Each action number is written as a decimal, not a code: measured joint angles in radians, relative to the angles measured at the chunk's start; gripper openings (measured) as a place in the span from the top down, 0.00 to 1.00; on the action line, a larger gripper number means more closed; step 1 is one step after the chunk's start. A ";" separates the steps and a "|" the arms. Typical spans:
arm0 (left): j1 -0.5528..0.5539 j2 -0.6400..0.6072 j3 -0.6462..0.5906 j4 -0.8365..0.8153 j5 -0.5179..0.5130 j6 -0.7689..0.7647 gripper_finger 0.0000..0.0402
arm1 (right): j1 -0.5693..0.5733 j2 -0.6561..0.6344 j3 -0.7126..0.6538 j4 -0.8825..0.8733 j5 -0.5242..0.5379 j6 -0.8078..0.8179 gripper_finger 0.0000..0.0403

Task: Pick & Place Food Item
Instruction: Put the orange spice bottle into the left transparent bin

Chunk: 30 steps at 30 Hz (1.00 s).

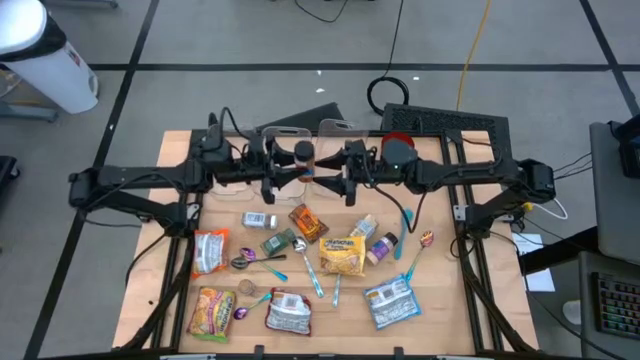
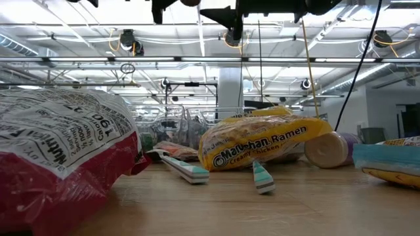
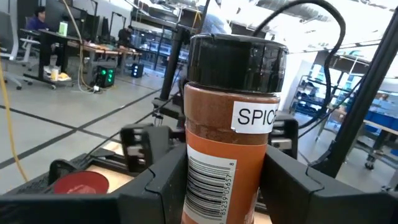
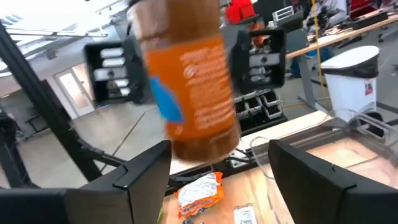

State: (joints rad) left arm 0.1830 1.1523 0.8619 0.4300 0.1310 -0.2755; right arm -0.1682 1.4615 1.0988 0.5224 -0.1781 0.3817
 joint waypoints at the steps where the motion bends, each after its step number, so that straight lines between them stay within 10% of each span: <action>1: -0.002 0.010 0.000 0.010 0.000 -0.004 0.57 | -0.001 0.000 0.000 0.005 -0.001 0.000 0.33; 30: 0.002 0.092 0.000 0.166 0.009 -0.047 0.57 | -0.001 0.000 0.000 -0.003 -0.007 -0.012 0.33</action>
State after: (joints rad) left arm 0.1852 1.2446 0.8619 0.5957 0.1402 -0.3229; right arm -0.1688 1.4612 1.0992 0.5195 -0.1848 0.3699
